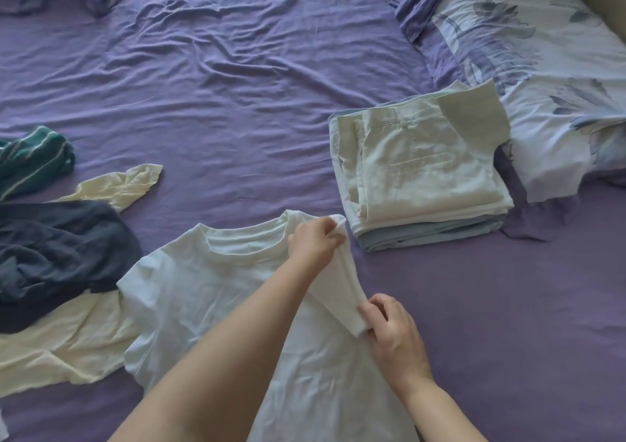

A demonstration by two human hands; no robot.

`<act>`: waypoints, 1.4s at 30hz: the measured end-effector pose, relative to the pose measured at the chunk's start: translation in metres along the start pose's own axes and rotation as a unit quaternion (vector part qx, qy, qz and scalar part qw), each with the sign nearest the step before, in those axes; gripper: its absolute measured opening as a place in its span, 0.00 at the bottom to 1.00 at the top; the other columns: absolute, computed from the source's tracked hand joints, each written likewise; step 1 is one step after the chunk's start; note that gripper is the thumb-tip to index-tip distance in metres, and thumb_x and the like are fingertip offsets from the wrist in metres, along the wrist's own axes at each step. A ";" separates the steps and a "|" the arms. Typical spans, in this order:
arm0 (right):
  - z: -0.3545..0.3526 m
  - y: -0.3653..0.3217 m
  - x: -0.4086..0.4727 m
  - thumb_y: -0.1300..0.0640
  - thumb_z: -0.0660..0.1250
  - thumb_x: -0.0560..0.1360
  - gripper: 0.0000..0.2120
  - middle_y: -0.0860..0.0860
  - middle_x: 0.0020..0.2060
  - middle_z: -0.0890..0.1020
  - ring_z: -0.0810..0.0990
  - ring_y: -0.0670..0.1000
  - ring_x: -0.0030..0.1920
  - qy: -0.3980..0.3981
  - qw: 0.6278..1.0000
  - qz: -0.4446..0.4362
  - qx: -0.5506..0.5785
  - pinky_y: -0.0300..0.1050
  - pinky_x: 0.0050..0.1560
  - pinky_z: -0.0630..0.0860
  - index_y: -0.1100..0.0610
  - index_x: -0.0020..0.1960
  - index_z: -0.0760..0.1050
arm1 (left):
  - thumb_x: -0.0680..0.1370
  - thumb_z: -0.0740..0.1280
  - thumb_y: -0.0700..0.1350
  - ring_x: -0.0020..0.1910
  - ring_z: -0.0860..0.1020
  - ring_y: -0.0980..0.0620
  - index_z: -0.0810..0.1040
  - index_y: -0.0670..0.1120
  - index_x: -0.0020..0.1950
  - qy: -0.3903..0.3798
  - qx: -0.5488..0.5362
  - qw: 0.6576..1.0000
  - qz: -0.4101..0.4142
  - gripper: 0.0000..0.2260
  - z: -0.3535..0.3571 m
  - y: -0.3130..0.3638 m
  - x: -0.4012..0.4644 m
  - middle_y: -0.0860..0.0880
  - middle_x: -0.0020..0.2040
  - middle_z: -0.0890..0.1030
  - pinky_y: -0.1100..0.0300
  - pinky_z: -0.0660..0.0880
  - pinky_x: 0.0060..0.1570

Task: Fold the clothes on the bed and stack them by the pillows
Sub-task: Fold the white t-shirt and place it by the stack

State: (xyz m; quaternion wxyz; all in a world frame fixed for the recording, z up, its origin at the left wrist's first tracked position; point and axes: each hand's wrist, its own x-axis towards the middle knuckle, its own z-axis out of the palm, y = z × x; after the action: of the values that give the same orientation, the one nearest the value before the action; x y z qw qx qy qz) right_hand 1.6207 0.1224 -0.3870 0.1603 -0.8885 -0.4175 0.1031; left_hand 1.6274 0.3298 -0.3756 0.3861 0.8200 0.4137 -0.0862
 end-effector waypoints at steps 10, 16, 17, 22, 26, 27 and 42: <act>0.006 -0.008 0.006 0.55 0.55 0.71 0.25 0.54 0.68 0.72 0.67 0.56 0.70 -0.061 0.990 -0.091 -0.088 0.58 0.66 0.59 0.55 0.66 0.73 | 0.77 0.66 0.49 0.66 0.65 0.48 0.65 0.52 0.72 0.096 0.110 0.986 0.076 0.24 0.004 -0.039 -0.026 0.50 0.66 0.70 0.55 0.61 0.65; 0.007 -0.037 0.035 0.50 0.52 0.74 0.24 0.54 0.65 0.75 0.71 0.57 0.67 -0.122 0.973 -0.105 -0.166 0.61 0.67 0.55 0.54 0.64 0.76 | 0.79 0.61 0.51 0.75 0.52 0.50 0.60 0.55 0.74 0.031 0.230 0.971 0.064 0.24 -0.015 -0.099 -0.065 0.52 0.77 0.55 0.54 0.51 0.71; 0.006 -0.045 0.041 0.50 0.52 0.74 0.25 0.54 0.66 0.74 0.70 0.57 0.68 -0.139 0.970 -0.105 -0.169 0.61 0.68 0.56 0.54 0.65 0.75 | 0.79 0.60 0.51 0.76 0.49 0.50 0.58 0.56 0.75 0.018 0.250 0.966 0.067 0.25 -0.017 -0.109 -0.072 0.51 0.78 0.51 0.53 0.48 0.72; 0.023 -0.085 0.051 0.49 0.58 0.77 0.29 0.59 0.75 0.57 0.53 0.59 0.75 -0.236 0.952 -0.059 -0.186 0.61 0.72 0.50 0.59 0.75 0.58 | 0.80 0.58 0.49 0.77 0.48 0.47 0.58 0.54 0.75 -0.014 0.282 0.958 0.054 0.23 -0.036 -0.151 -0.103 0.49 0.78 0.51 0.45 0.44 0.73; 0.028 -0.133 0.047 0.52 0.76 0.62 0.31 0.62 0.65 0.73 0.70 0.62 0.67 -0.221 0.952 -0.104 -0.183 0.63 0.62 0.69 0.60 0.64 0.75 | 0.71 0.70 0.38 0.69 0.69 0.42 0.75 0.47 0.66 0.160 0.239 0.955 0.072 0.23 -0.074 -0.180 -0.119 0.44 0.67 0.73 0.42 0.63 0.68; 0.033 -0.145 0.045 0.53 0.75 0.63 0.31 0.60 0.66 0.73 0.70 0.62 0.67 -0.223 0.951 -0.127 -0.171 0.62 0.63 0.69 0.58 0.65 0.74 | 0.72 0.68 0.37 0.70 0.67 0.42 0.72 0.46 0.68 0.173 0.218 0.959 0.040 0.24 -0.087 -0.189 -0.120 0.43 0.69 0.71 0.44 0.60 0.70; 0.102 -0.222 0.047 0.39 0.45 0.79 0.29 0.48 0.77 0.43 0.39 0.54 0.76 -0.293 0.926 -0.189 -0.147 0.58 0.72 0.40 0.44 0.76 0.41 | 0.73 0.68 0.45 0.55 0.74 0.44 0.77 0.45 0.55 0.111 0.045 0.990 -0.076 0.11 -0.158 -0.249 -0.088 0.45 0.52 0.80 0.57 0.68 0.49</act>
State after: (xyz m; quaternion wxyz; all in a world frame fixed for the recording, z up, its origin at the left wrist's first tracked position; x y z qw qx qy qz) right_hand 1.4608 0.3122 -0.4015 -0.0845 -0.7368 -0.6168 0.2639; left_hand 1.3572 0.4774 -0.3666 0.2933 0.8072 0.5106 -0.0421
